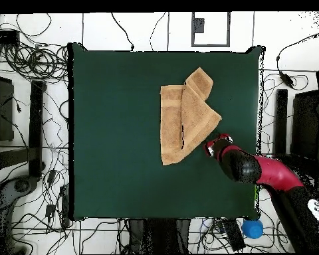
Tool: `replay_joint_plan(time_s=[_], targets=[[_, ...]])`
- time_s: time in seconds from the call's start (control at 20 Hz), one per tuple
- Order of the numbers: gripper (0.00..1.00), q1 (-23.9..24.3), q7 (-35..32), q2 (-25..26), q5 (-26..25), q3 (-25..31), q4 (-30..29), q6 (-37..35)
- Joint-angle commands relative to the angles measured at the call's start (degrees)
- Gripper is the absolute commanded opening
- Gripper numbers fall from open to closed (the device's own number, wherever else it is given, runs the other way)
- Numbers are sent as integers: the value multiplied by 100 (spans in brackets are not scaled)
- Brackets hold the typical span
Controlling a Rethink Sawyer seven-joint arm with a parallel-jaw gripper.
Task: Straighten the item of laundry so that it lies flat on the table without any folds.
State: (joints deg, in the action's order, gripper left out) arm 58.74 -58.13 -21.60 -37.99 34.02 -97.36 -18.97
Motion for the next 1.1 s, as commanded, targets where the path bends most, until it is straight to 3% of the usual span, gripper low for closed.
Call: replay_joint_plan(time_s=[0.05, 0.25, 0.7, 1.1], targets=[[100, -1035, -1841, -291, 594, -626, 204, -93], [100, -1214, -1782, -480, 821, -831, 143, -6], [100, -1096, -1325, -180, 1125, -767, 200, 189], [100, -821, -1592, 197, 1575, -753, 22, 545]])
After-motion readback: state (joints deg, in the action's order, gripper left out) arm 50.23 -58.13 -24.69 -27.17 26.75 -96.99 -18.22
